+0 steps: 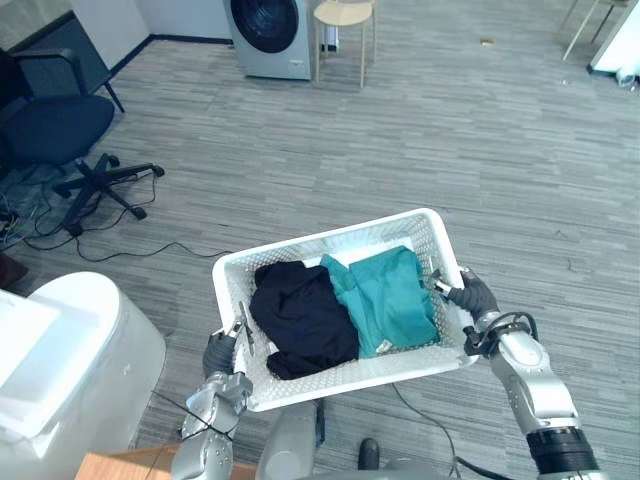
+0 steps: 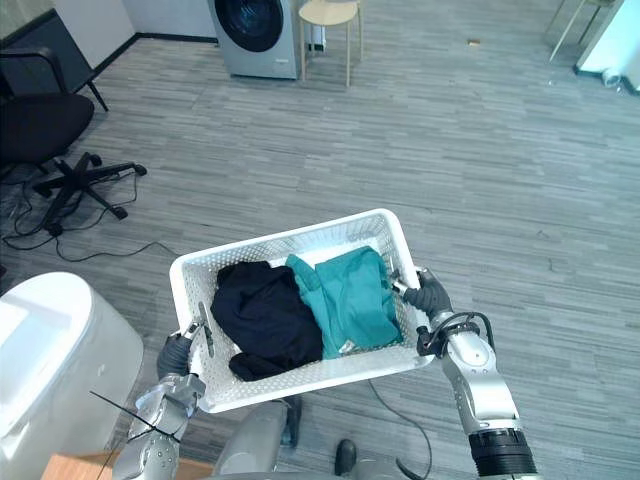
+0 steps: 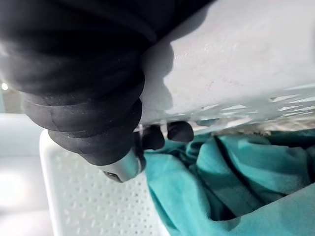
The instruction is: Pick up the laundry basket with both hands and put the clothes into the washing machine.
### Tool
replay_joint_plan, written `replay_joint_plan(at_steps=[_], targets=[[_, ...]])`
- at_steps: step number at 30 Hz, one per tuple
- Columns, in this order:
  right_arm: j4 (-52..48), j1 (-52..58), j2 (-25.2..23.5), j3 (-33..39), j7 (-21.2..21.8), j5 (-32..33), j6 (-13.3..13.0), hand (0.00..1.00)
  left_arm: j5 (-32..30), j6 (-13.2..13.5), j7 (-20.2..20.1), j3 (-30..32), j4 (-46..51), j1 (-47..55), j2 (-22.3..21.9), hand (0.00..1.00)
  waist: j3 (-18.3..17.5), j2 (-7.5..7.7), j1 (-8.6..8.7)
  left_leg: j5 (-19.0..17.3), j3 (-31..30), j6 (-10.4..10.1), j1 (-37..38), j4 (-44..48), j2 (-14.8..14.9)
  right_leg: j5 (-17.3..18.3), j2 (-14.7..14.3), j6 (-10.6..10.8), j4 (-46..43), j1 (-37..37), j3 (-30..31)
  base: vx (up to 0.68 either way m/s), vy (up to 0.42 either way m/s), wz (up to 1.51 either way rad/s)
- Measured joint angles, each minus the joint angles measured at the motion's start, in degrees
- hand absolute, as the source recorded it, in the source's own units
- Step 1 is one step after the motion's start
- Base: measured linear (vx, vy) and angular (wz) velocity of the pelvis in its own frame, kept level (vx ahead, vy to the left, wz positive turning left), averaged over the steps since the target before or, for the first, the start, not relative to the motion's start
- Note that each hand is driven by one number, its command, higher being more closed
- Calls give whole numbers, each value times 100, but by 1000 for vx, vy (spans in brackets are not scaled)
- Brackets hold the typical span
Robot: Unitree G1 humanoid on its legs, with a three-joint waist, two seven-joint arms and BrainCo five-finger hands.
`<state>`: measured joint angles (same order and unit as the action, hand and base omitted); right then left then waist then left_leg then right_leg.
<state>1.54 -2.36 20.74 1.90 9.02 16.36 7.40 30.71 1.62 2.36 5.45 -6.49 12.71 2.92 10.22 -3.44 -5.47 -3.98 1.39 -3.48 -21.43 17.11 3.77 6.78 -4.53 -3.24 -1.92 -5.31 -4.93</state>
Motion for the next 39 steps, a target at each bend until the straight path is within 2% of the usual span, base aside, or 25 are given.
replay_joint_plan(at_steps=[2,3,4,6,8,10,12,15,17,19,20,22,23,24,25,27,28,29,31,33,34,35,37,38,39], targets=[[-3,-2,-10,-72,2,-3,0,100,0,3,2,33,37,112,-12,100,-62,102,-38,445,49,202,194,-55,-166,302,182,248,-155,-87,175,495,143,-35],[-11,-4,-42,-155,5,-9,-7,100,-7,-6,-2,140,64,202,-67,100,-95,196,-23,227,169,600,270,165,-372,688,429,533,-712,-7,235,434,115,-20],[-4,4,-62,-156,18,-21,-6,100,-12,-19,6,159,54,215,-75,100,-94,197,12,82,234,657,337,263,-415,796,516,693,-1129,93,255,655,198,-24],[22,45,-186,-156,124,-102,-4,100,-36,-21,12,168,62,281,-23,100,-82,277,36,-252,370,867,896,320,-648,688,873,1125,-3887,997,372,537,183,-14],[21,56,-236,-144,132,-134,-5,100,-38,-21,25,168,75,284,41,100,-80,303,169,-493,316,1044,1380,237,-831,189,1143,944,-5503,1515,323,483,143,23],[18,83,-323,-91,136,-138,-14,100,-46,-21,20,167,170,269,97,100,-54,216,335,-789,60,1163,2122,130,-893,327,1154,710,-6580,1936,292,567,124,42],[-12,98,-432,-15,141,-138,-56,100,-57,-19,6,161,271,229,201,100,-50,198,466,-925,-156,1169,2423,2,-835,466,1143,542,-6290,2242,71,453,30,49],[-107,186,-566,58,139,-131,-113,100,-56,-19,12,141,345,140,362,100,-69,218,508,-1231,-393,1166,2809,-194,-661,446,911,548,-3909,2705,-76,491,-39,37],[-113,226,-618,61,131,-130,-113,100,-56,-20,5,123,293,119,446,100,-137,372,597,-1376,-625,957,3175,-496,-643,-410,830,782,-1382,2639,-117,507,-112,52],[-113,336,-626,69,127,-131,-111,100,-95,-58,-7,121,227,127,418,100,-196,436,648,-1589,-854,884,3422,-471,-629,-883,822,448,-1211,2632,-107,563,-184,67],[-111,471,-619,170,128,-147,-103,100,-185,-110,-30,91,144,126,295,100,-280,285,723,-1721,-1041,768,3325,33,-472,-985,674,236,-1542,2636,-180,819,-251,64],[-152,569,-571,177,165,-169,-80,100,-236,-119,-89,91,144,253,202,100,-308,71,650,-1446,-1061,309,2746,1932,-227,-884,396,149,-1622,2226,-364,594,-157,23],[-278,634,-506,177,158,-172,-64,100,-236,-116,-91,101,142,275,125,100,-283,-60,574,-626,-965,-243,2239,3210,-39,-715,150,43,-1606,1874,-406,376,-76,-21],[-347,666,-489,173,167,-172,-64,100,-229,-109,-94,107,142,304,106,100,-281,-88,502,93,-790,-281,2019,3736,71,-611,54,-54,-1561,1683,-358,759,-122,-38],[-459,723,-473,177,163,-172,-63,100,-227,-61,-116,105,145,366,80,100,-267,-100,349,828,-477,-126,1594,4714,345,-476,-72,-142,-1316,1205,-263,633,-82,-29],[-525,731,-452,315,113,-165,-65,100,-227,-66,-198,55,143,243,61,100,-227,-65,304,135,-90,567,649,5772,587,-408,-115,-146,-824,453,-169,656,-65,-16],[-529,712,-456,356,113,-149,-65,100,-227,-70,-232,53,143,196,63,100,-201,-19,269,-165,84,595,344,5694,598,-398,-51,-145,-649,201,-79,561,-22,-17],[-544,703,-462,376,113,-143,-65,100,-227,-68,-237,54,143,166,65,100,-184,8,247,-330,207,590,162,5461,573,-377,29,-136,-541,43,-57,654,59,-23],[-636,701,-430,438,113,-119,-67,100,-227,-76,-241,45,142,44,58,100,-115,122,190,-591,436,402,-125,3482,236,-88,438,89,-384,-340,42,565,119,-25],[-684,739,-326,451,115,-117,-73,100,-228,-90,-243,37,163,36,-47,100,-264,-128,177,-268,4,-30,-22,532,107,378,532,340,-394,-549,148,506,229,-35],[-677,763,-351,451,111,-118,-75,100,-234,-96,-241,31,163,62,-48,100,-301,-160,160,117,31,-43,-34,563,127,619,582,385,-487,-605,195,543,305,-28],[-678,846,-454,448,113,-129,-73,100,-241,-97,-236,28,164,117,13,100,-363,-35,166,78,175,343,-2,921,-134,1080,849,427,-848,-672,243,462,222,-11],[-678,970,-482,463,102,-130,-77,100,-275,-126,-213,-44,143,122,68,100,-444,152,332,-295,263,684,37,1141,-508,1165,1210,669,-2016,-326,347,645,241,26],[-656,984,-526,486,103,-133,-74,100,-289,-128,-204,-73,150,119,115,100,-375,255,402,-418,331,820,274,1060,-667,820,1421,995,-3562,307,464,637,251,30],[-637,980,-569,485,118,-153,-71,100,-290,-134,-188,-76,147,118,164,100,-328,333,445,-476,365,870,452,973,-746,462,1494,1042,-4340,653,539,585,234,21]])
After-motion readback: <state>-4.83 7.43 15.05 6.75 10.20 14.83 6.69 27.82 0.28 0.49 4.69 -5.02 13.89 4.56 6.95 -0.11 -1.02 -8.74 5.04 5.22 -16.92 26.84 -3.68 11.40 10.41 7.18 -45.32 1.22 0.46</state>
